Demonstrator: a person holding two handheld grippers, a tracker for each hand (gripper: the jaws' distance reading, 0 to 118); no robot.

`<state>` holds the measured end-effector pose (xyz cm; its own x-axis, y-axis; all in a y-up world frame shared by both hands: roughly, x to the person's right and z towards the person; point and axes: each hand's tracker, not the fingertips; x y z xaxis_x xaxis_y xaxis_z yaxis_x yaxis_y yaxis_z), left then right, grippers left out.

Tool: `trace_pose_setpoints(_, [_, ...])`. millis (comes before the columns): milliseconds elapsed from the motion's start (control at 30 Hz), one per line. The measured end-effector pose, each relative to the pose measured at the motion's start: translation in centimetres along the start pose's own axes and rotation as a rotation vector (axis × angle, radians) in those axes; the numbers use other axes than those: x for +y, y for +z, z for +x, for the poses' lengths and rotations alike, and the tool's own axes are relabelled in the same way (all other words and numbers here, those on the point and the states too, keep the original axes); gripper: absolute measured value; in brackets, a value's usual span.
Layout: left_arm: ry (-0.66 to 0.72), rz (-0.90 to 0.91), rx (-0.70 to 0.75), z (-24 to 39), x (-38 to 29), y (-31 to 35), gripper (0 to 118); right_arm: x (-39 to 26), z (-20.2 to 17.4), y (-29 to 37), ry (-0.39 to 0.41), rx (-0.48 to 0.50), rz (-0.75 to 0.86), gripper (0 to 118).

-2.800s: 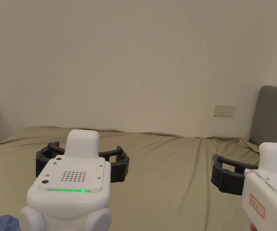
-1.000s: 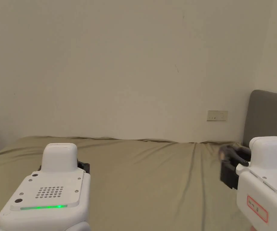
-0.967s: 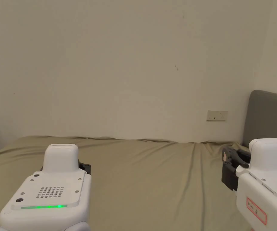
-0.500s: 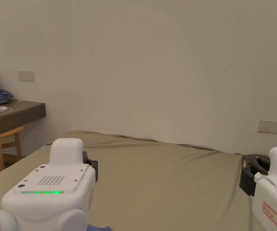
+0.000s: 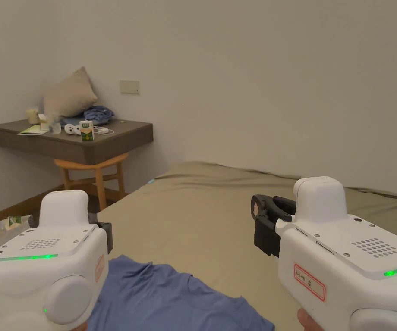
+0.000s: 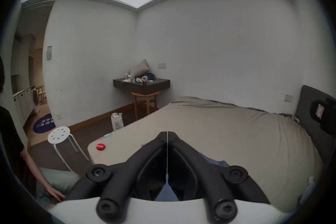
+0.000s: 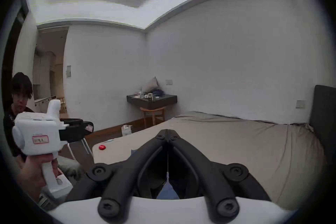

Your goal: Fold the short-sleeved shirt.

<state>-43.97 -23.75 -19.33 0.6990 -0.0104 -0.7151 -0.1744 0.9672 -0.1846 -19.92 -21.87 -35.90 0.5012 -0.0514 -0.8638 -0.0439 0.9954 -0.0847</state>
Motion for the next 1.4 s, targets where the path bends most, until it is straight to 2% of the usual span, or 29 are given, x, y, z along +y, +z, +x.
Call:
trace_pose_setpoints(133, [-0.044, -0.124, -0.101, 4.0, -3.0, -5.6, 0, -1.8, 2.4, -0.7, 0.021, -0.048, -0.062, 3])
trace_pose_setpoints(200, [-0.061, -0.239, -0.165, 6.5, -5.4, -9.4, 0, -3.0, 3.8, -0.9, 0.027, -0.072, -0.1, 3])
trace_pose_setpoints(333, [-0.01, -0.498, -0.316, 10.7, -11.5, -17.6, 0, -5.4, 6.9, -2.4, 0.009, -0.103, -0.178, 3])
trace_pose_setpoints(433, [-0.098, -0.573, -0.293, 13.8, -15.8, -22.0, 0, -7.2, 8.9, -3.9, 0.01, -0.126, -0.239, 3])
trace_pose_setpoints(500, [-0.092, -0.625, -0.314, 14.9, -17.6, -24.0, 0, -8.3, 10.0, -4.2, 0.012, -0.132, -0.265, 3])
trace_pose_setpoints(533, [-0.083, -0.652, -0.313, 15.4, -18.2, -24.9, 38, -8.8, 10.6, -4.6, 0.012, -0.135, -0.28, 3])
trace_pose_setpoints(567, [-0.079, -0.683, -0.315, 15.9, -18.7, -25.8, 97, -9.2, 11.2, -4.9, 0.01, -0.137, -0.291, 3])
trace_pose_setpoints(600, [-0.099, -0.677, -0.306, 16.4, -19.2, -26.7, 118, -9.8, 11.7, -5.1, 0.007, -0.137, -0.3, 3])
trace_pose_setpoints(667, [-0.125, -0.782, -0.371, 16.8, -20.6, -28.3, 118, -10.6, 12.8, -5.7, -0.002, -0.144, -0.316, 3])
trace_pose_setpoints(733, [-0.103, -0.734, -0.374, 17.2, -22.2, -28.2, 118, -11.4, 13.5, -5.9, -0.016, -0.154, -0.326, 3])
trace_pose_setpoints(967, [-0.367, -0.767, -0.238, 19.5, -26.7, -30.2, 118, -13.1, 15.2, -5.5, -0.031, -0.174, -0.372, 3])
trace_pose_setpoints(1000, [-0.244, -0.704, -0.283, 18.6, -26.4, -29.9, 118, -13.2, 15.2, -5.2, -0.029, -0.179, -0.377, 3])
trace_pose_setpoints(1067, [-0.235, -0.729, -0.281, 18.0, -26.1, -30.2, 116, -13.2, 15.4, -4.6, -0.027, -0.191, -0.381, 3])
trace_pose_setpoints(1100, [-0.224, -0.725, -0.289, 17.6, -25.7, -30.1, 105, -13.1, 15.6, -4.2, -0.03, -0.2, -0.38, 3])
trace_pose_setpoints(1133, [-0.195, -0.683, -0.283, 17.2, -25.0, -29.8, 61, -13.0, 15.5, -3.8, -0.033, -0.207, -0.378, 3])
trace_pose_setpoints(1167, [-0.174, -0.648, -0.281, 16.3, -24.0, -29.8, 4, -12.8, 15.7, -3.4, -0.034, -0.213, -0.375, 3])
trace_pose_setpoints(1233, [-0.134, -0.553, -0.175, 14.7, -22.0, -30.0, 0, -12.5, 16.0, -2.4, -0.027, -0.256, -0.357, 3])
trace_pose_setpoints(1333, [0.091, -0.635, -0.252, 11.4, -19.1, -30.2, 0, -11.5, 16.3, -0.9, -0.023, -0.335, -0.305, 3])
trace_pose_setpoints(1400, [0.116, -0.537, -0.229, 10.2, -15.8, -28.7, 0, -10.5, 16.4, 0.4, -0.026, -0.394, -0.263, 3])
